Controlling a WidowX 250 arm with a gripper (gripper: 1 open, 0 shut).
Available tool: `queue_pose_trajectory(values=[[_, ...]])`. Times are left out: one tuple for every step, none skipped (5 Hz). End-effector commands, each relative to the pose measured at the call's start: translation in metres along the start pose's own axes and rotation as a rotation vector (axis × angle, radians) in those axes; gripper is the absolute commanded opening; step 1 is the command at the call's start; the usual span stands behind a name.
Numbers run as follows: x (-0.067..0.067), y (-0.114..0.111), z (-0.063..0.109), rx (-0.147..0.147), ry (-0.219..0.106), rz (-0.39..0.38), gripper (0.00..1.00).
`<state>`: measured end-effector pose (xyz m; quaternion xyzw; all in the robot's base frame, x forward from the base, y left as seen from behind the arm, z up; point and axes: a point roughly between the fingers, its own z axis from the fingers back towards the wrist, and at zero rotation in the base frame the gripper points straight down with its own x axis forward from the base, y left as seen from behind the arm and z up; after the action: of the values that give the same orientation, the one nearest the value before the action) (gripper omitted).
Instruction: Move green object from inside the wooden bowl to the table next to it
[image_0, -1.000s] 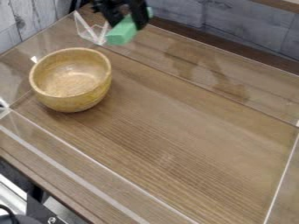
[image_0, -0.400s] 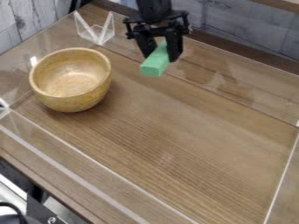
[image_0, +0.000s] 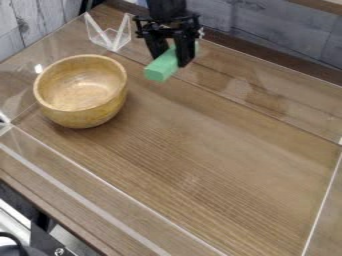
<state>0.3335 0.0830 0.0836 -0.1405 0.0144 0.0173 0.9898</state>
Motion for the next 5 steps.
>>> queue_pose_trajectory(values=[[0.018, 0.000, 0.003, 0.038, -0.064, -0.004, 0.00], [0.028, -0.001, -0.016, 0.047, -0.063, 0.020, 0.00], [0.035, 0.011, -0.019, 0.054, -0.059, 0.019, 0.00], [0.040, 0.020, -0.019, 0.057, -0.058, 0.019, 0.00], [0.045, 0.035, -0.012, 0.059, -0.069, 0.071, 0.00]])
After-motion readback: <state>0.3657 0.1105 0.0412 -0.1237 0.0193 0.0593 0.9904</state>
